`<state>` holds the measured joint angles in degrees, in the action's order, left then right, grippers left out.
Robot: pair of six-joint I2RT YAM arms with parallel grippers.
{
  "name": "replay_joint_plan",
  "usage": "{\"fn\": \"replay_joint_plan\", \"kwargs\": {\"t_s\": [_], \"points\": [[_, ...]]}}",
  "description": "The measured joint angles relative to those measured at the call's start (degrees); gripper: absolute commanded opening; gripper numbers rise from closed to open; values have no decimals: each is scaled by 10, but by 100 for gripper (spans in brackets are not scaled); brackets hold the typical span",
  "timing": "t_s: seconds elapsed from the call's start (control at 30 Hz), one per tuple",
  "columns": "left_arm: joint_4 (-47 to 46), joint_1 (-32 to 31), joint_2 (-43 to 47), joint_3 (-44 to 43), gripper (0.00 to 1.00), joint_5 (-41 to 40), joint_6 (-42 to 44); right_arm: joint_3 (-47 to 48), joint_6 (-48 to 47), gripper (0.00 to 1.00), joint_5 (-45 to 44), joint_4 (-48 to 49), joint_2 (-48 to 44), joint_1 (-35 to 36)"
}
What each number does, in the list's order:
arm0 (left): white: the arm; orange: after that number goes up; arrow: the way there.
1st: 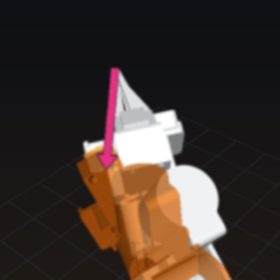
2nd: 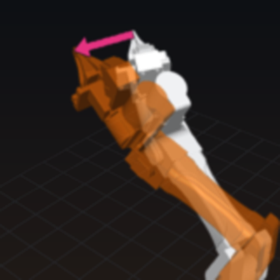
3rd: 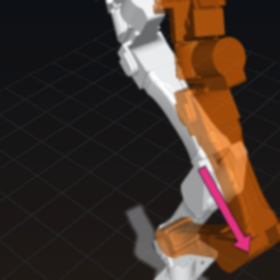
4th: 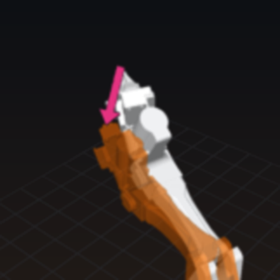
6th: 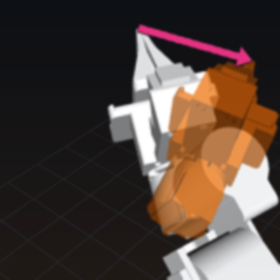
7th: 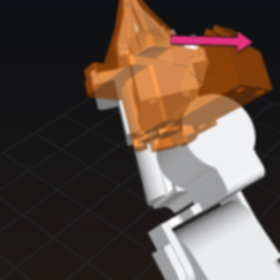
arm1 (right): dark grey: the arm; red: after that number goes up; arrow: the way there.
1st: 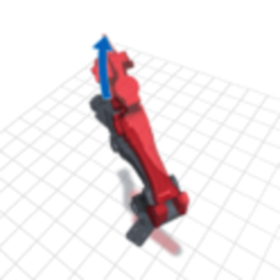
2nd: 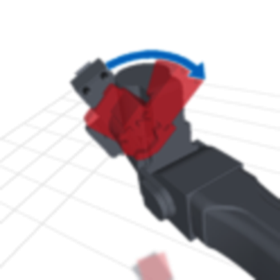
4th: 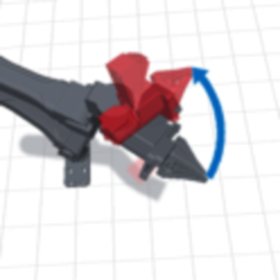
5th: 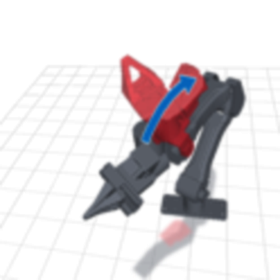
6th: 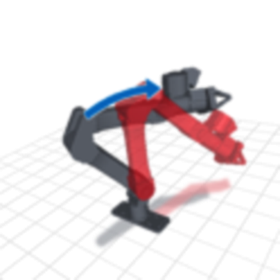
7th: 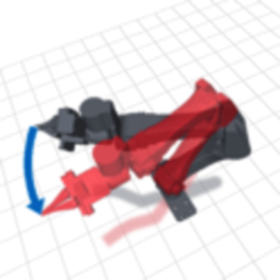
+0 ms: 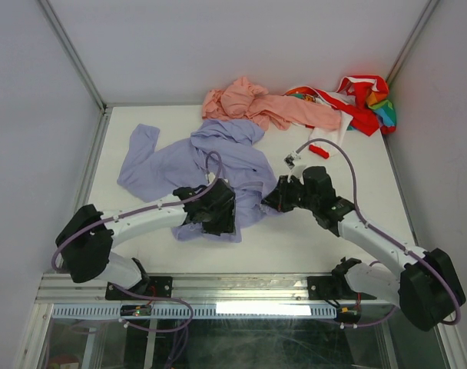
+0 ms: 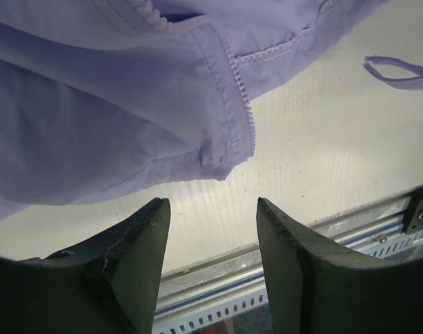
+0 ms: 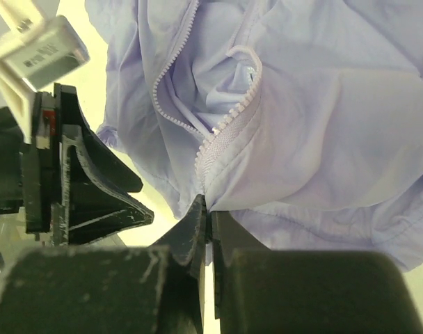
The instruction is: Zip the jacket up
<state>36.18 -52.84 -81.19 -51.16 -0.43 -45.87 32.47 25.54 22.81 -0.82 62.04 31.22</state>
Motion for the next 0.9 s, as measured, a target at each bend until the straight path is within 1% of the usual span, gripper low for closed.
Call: {"fn": "replay_joint_plan", "kwargs": {"t_s": [0.2,0.4,0.57,0.73,0.9], "points": [[62,-35,-92,-72,50,-52,-40,0,0,0,-13,-6,-4,0],[95,-46,-158,-123,48,-77,-63,-7,3,0,-3,-2,-4,0],[109,-46,-193,-149,45,-85,-71,-13,2,0,8,1,-4,0],[117,-46,-219,-155,44,-85,-73,-13,0,0,15,1,-4,0],[122,-46,-221,-154,38,-85,-74,-14,-2,0,16,1,-4,0]]}}
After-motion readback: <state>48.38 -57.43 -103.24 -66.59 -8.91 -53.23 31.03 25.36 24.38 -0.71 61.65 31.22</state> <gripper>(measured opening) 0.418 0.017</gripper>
